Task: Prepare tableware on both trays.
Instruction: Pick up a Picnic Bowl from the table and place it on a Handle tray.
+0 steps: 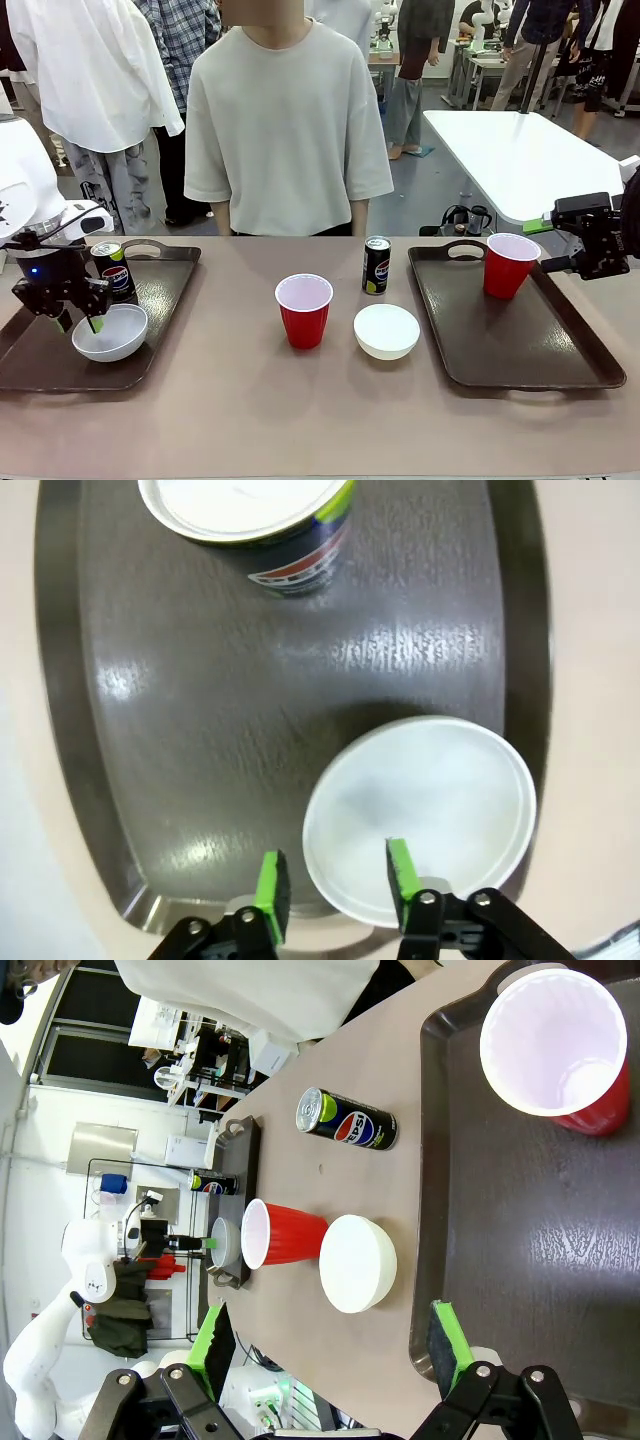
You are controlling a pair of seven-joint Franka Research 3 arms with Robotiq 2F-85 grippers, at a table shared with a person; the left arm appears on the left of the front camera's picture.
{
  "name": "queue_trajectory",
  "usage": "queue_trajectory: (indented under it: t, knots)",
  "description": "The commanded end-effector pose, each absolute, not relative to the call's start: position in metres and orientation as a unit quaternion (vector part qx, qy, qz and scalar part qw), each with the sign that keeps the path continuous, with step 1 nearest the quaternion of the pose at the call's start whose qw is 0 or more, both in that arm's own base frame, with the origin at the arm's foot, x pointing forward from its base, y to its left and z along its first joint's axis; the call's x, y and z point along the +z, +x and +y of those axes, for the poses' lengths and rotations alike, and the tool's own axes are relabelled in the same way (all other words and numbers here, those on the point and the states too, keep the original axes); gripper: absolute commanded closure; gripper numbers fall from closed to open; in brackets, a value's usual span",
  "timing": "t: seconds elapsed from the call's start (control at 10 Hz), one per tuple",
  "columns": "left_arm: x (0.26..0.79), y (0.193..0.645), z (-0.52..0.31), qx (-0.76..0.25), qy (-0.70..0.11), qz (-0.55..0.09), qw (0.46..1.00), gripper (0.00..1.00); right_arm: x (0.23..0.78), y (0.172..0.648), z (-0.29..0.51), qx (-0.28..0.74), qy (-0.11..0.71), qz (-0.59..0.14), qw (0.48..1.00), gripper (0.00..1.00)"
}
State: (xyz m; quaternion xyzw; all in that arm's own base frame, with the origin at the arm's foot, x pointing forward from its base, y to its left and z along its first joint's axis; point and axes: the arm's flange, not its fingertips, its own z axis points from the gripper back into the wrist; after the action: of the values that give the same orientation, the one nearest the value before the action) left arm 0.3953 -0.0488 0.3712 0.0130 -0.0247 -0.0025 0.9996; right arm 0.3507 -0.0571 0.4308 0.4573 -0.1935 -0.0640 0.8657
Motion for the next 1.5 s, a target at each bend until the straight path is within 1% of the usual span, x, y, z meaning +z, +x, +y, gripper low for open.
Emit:
queue_trajectory:
  t: [0.0,0.1,0.2,0.3,0.4,0.5,0.6,0.8,0.9,1.0,1.1,1.2,1.4]
  knots:
    - [0.378,0.349,-0.057,-0.007,0.031,-0.033,0.999,0.00,0.429,0.355,-0.057,-0.062,0.468,-0.202,0.858,0.00]
    - [0.390,0.341,-0.063,-0.023,0.018,-0.037,0.999,0.36,0.429,0.355,-0.057,-0.062,0.468,-0.202,0.858,0.00]
    - [0.402,0.334,-0.068,-0.052,-0.036,-0.038,0.997,0.28,0.429,0.355,-0.057,-0.062,0.468,-0.202,0.858,0.00]
    - [0.417,0.325,-0.070,-0.082,-0.115,-0.047,0.989,0.17,0.429,0.355,-0.057,-0.062,0.468,-0.202,0.858,0.00]
    - [0.432,0.316,-0.069,-0.095,-0.182,-0.047,0.978,0.17,0.429,0.355,-0.057,-0.062,0.468,-0.202,0.858,0.00]
    - [0.449,0.305,-0.063,-0.120,-0.278,-0.062,0.951,0.17,0.429,0.355,-0.057,-0.062,0.468,-0.202,0.858,0.00]
    - [0.460,0.296,-0.051,-0.132,-0.359,-0.083,0.920,0.17,0.429,0.355,-0.057,-0.062,0.468,-0.202,0.858,0.00]
    - [0.459,0.285,-0.012,-0.153,-0.500,-0.082,0.849,0.17,0.429,0.355,-0.057,-0.062,0.468,-0.202,0.858,0.00]
    - [0.453,0.278,0.006,-0.150,-0.540,-0.095,0.823,0.17,0.429,0.355,-0.057,-0.062,0.468,-0.202,0.858,0.00]
    - [0.457,0.271,0.024,-0.115,-0.578,-0.118,0.799,0.17,0.429,0.355,-0.057,-0.062,0.468,-0.202,0.858,0.00]
    - [0.448,0.266,0.033,-0.095,-0.592,-0.117,0.792,0.17,0.429,0.355,-0.057,-0.062,0.468,-0.202,0.858,0.00]
    - [0.452,0.258,0.047,-0.061,-0.589,-0.113,0.798,0.17,0.429,0.355,-0.057,-0.062,0.468,-0.202,0.858,0.00]
    - [0.449,0.263,0.046,-0.034,-0.569,-0.112,0.814,0.17,0.429,0.355,-0.057,-0.062,0.468,-0.202,0.858,0.00]
